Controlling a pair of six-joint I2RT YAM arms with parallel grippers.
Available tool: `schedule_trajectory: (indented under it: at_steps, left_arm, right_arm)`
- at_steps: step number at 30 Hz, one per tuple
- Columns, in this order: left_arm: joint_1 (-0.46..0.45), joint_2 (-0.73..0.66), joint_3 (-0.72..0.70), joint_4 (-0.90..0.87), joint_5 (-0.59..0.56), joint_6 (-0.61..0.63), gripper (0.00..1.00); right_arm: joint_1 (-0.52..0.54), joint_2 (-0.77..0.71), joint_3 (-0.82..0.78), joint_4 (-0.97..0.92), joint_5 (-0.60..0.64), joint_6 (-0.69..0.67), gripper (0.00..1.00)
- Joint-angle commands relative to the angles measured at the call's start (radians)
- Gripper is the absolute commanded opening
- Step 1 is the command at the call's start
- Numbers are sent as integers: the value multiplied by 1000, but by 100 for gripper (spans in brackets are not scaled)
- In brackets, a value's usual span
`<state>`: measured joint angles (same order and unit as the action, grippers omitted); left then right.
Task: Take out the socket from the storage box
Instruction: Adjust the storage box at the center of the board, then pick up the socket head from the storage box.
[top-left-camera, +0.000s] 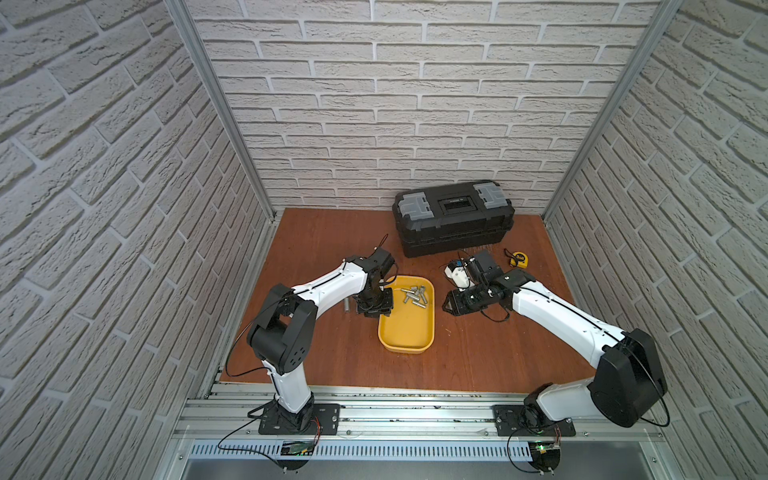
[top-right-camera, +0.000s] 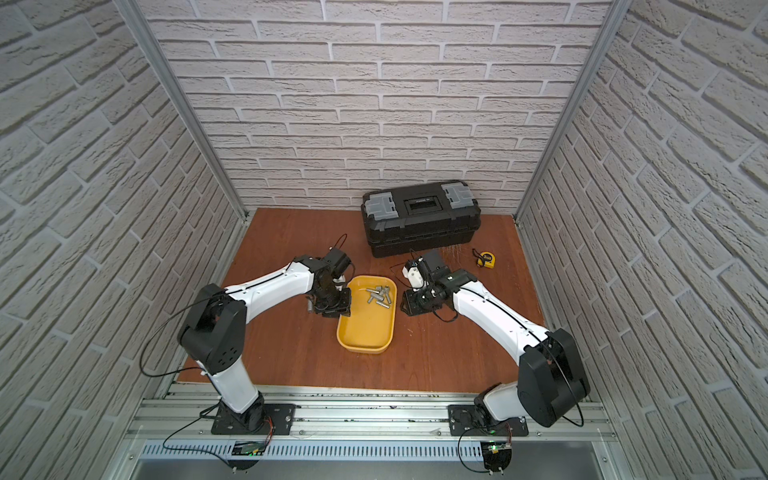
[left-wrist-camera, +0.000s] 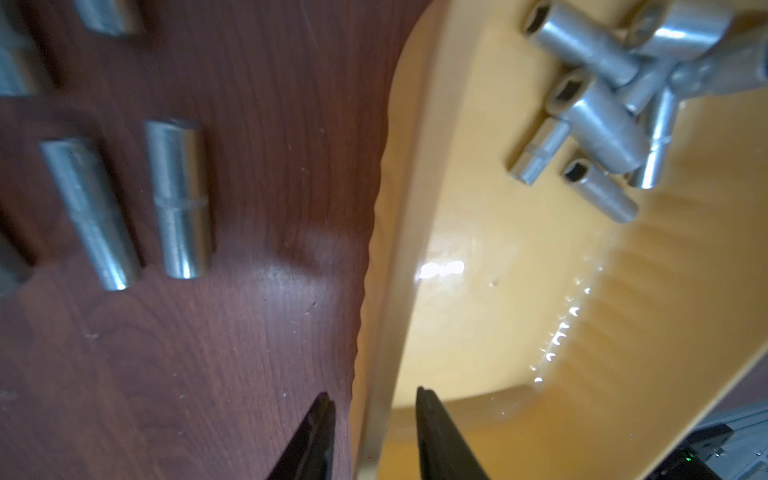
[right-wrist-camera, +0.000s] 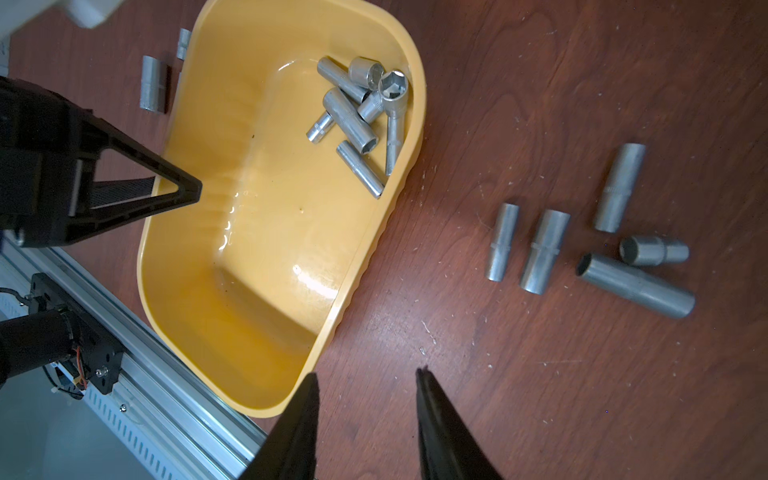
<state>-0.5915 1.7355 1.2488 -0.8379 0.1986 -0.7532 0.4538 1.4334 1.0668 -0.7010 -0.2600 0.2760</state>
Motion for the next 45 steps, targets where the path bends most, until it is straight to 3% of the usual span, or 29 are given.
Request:
schedule_trajectory:
  at_steps: [1, 6, 11, 17, 23, 35, 45]
  left_arm:
    - [-7, -87, 7, 22, -63, -3, 38]
    - [-8, -209, -24, 102, -162, -5, 39]
    - [-7, -342, -158, 252, -266, -26, 40]
    - [-7, -388, -213, 282, -357, -36, 41]
    - [-7, -424, -262, 303, -382, -43, 43]
    - [-1, -508, -346, 319, -433, -79, 45]
    - [0, -541, -375, 322, -446, -107, 46]
  right_arm:
    - [22, 28, 64, 15, 12, -25, 40]
    - [60, 121, 153, 22, 29, -62, 39]
    - [97, 227, 235, 57, 77, -95, 33]
    - [128, 360, 323, 64, 100, -149, 32]
    - [162, 475, 386, 50, 147, -180, 31]
    - [189, 574, 420, 80, 285, -205, 28]
    - [189, 638, 467, 92, 324, -249, 28]
